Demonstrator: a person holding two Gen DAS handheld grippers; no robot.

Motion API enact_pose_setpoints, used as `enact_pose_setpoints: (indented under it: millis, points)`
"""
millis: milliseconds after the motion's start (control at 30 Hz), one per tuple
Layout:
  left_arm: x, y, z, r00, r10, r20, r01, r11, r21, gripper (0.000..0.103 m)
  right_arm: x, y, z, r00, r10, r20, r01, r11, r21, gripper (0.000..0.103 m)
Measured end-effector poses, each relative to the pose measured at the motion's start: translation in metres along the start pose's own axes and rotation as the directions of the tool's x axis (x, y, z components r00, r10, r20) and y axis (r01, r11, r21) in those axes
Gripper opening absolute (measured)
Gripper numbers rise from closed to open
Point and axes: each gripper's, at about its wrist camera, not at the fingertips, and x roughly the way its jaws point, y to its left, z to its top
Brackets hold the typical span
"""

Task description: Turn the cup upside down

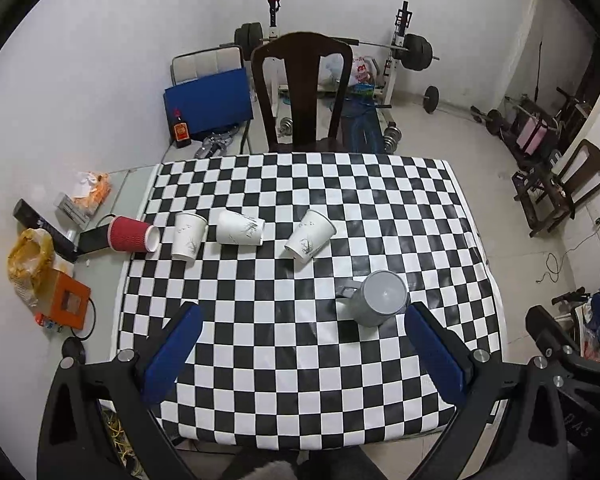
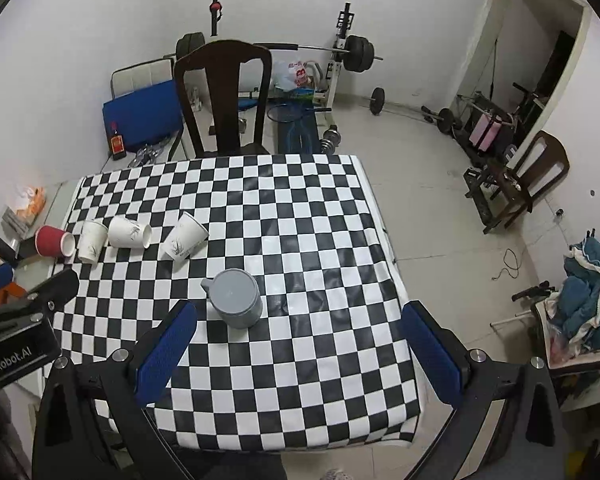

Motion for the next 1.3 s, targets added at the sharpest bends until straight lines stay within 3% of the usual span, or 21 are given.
enact_pose_setpoints:
  millis: [500,1300]
  points:
    - [-0.041,0.007,-0.001,1.000,0.017,-0.013,-0.017,1.000,-0.009,0.103,-0.061,-0.009,0.008,1.000,0.009,0.004,-0.009,1.000,0.012,0.103]
    - [-0.056,0.001,-0.012,0.999,0.023,-0.044,-0.024,1.000,-0.017,0.103,-0.062,-0.010,0.012,1.000,0.006,-0.029,-0.006,1.000,0.009,0.103]
